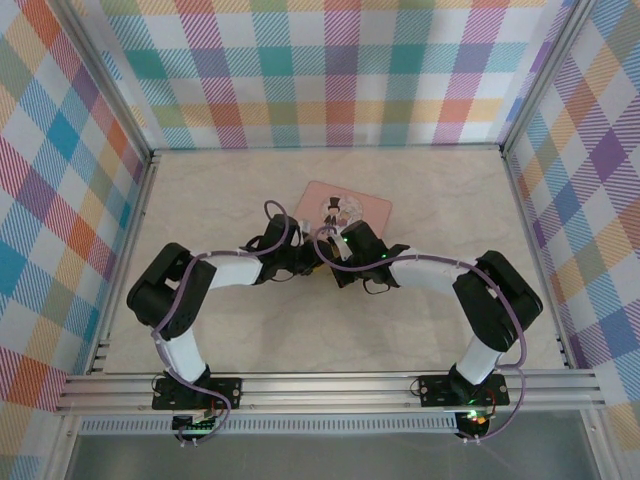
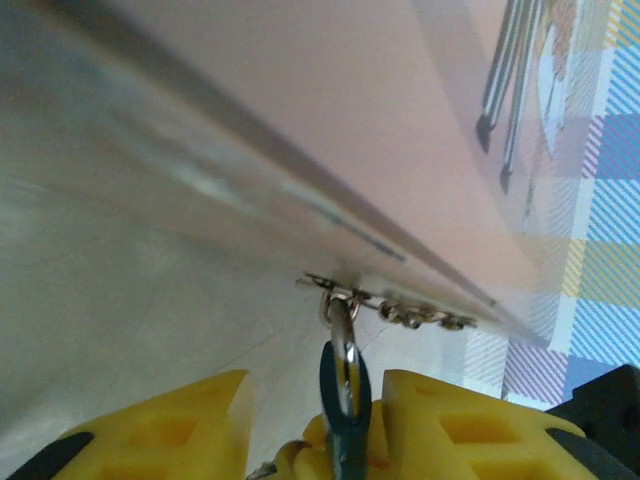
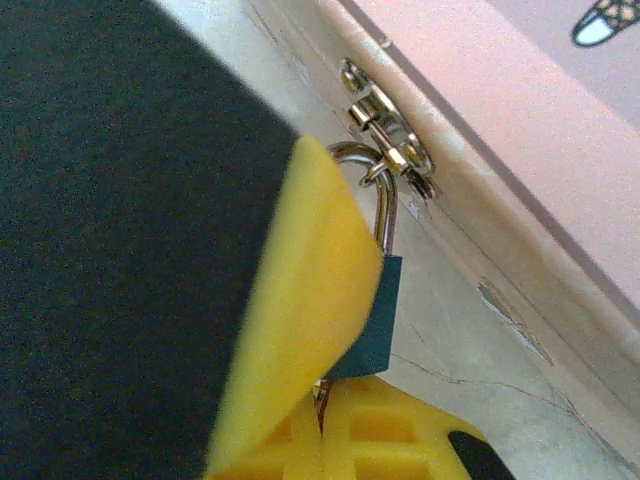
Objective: Unlock a padlock with a key
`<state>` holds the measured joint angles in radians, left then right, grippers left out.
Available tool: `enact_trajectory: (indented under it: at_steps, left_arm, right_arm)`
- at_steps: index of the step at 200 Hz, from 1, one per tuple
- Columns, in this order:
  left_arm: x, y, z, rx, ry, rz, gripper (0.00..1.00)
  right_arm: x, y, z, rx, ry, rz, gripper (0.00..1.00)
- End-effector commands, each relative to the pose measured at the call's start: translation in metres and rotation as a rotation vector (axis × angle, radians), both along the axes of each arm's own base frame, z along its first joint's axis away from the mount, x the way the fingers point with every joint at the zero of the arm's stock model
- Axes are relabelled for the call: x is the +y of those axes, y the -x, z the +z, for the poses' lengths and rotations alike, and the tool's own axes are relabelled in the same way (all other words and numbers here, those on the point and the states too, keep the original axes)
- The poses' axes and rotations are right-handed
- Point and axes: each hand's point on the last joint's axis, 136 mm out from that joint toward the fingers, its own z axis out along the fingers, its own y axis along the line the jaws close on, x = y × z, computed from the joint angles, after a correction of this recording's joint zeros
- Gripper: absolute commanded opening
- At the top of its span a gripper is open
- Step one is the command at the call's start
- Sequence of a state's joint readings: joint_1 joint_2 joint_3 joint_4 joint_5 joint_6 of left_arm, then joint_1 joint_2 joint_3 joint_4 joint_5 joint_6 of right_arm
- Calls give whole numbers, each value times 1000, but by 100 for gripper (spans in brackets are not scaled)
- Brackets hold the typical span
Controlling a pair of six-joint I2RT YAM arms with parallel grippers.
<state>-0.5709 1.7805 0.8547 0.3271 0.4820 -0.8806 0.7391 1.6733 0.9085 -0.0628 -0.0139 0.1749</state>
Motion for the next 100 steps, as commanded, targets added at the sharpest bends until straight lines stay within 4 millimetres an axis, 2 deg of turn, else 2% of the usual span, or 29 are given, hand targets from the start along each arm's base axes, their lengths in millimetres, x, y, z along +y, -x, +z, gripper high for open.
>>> enact_trajectory:
  at_steps: [1,54,65,88,100]
  left_arm:
    - [-18,-7,11,-23,54,-21,36]
    - [-23,-9,1,3,72,-21,8]
    - [-24,-9,2,4,77,-23,4]
    - [-25,-10,5,3,87,-24,1]
    - [-26,-10,7,4,91,-24,0]
  right_arm:
    - [0,10,-2,24,-15,14,0]
    - [-3,13,1,16,-11,10,1]
    - [-6,12,3,10,-3,-4,8]
    - [-15,14,9,3,5,-36,30]
    - [-20,15,12,4,8,-58,38]
